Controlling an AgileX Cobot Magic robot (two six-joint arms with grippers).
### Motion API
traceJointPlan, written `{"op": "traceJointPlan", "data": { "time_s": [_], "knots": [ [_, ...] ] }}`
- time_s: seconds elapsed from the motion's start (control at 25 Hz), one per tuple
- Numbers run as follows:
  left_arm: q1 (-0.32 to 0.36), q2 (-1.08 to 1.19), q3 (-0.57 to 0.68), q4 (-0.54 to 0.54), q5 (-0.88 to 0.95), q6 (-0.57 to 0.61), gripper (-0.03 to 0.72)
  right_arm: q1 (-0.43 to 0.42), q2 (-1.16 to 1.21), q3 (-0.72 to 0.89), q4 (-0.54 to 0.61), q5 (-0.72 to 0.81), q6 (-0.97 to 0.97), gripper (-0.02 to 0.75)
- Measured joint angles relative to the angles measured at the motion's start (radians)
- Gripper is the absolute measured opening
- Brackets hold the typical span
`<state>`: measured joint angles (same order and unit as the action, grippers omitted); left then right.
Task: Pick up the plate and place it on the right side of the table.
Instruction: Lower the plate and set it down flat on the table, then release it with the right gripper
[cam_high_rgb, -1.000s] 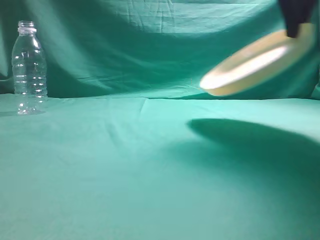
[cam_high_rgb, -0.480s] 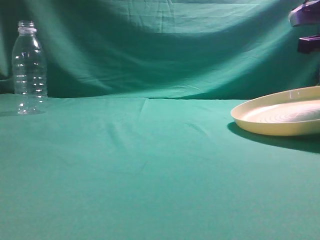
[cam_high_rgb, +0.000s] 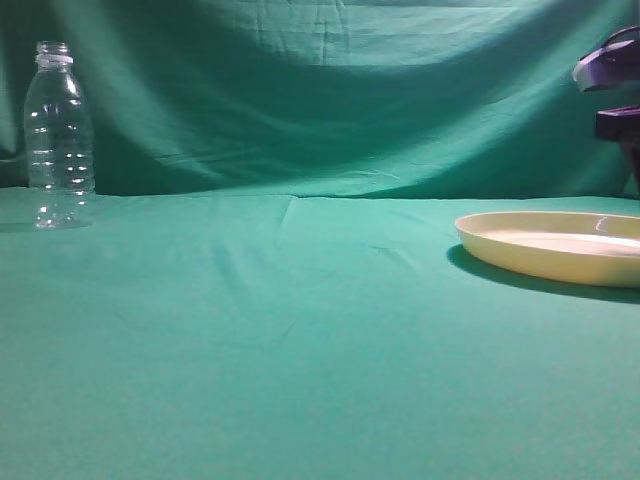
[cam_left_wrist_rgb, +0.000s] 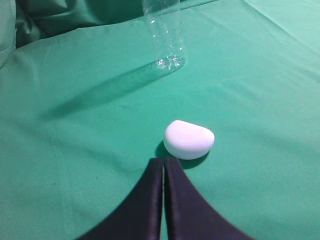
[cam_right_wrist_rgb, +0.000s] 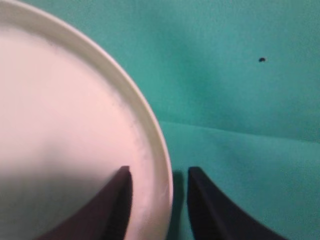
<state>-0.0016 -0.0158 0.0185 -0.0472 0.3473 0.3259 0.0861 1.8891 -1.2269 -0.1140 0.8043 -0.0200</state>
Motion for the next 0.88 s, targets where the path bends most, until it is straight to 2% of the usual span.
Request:
{"op": "traceJointPlan", "data": {
  "time_s": [0.12,0.16,0.2,0.32,0.44,0.56,0.68,0.88],
  "knots": [
    [0.000,0.000,0.000,0.000,0.000,0.000,0.000,0.000,-0.021,-0.015,0.007,0.072,0.000,0.480],
    [0.000,0.000,0.000,0.000,0.000,0.000,0.000,0.000,-0.035,-0.032,0.014,0.106,0.000,0.516],
    [0.000,0.000,0.000,0.000,0.000,0.000,0.000,0.000,-0.053,-0.050,0.024,0.144,0.000,0.539],
    [0.000,0.000,0.000,0.000,0.000,0.000,0.000,0.000,-0.117,-0.123,0.058,0.252,0.000,0.525],
    [0.000,0.000,0.000,0.000,0.000,0.000,0.000,0.000,-0.191,-0.163,0.074,0.335,0.000,0.373],
    [0.000,0.000,0.000,0.000,0.000,0.000,0.000,0.000,-0.278,-0.168,0.095,0.396,0.000,0.142],
    [0.000,0.000,0.000,0.000,0.000,0.000,0.000,0.000,-0.375,-0.168,0.135,0.426,0.000,0.000],
    [0.000,0.000,0.000,0.000,0.000,0.000,0.000,0.000,-0.584,-0.132,0.188,0.438,0.000,0.000]
  ]
}}
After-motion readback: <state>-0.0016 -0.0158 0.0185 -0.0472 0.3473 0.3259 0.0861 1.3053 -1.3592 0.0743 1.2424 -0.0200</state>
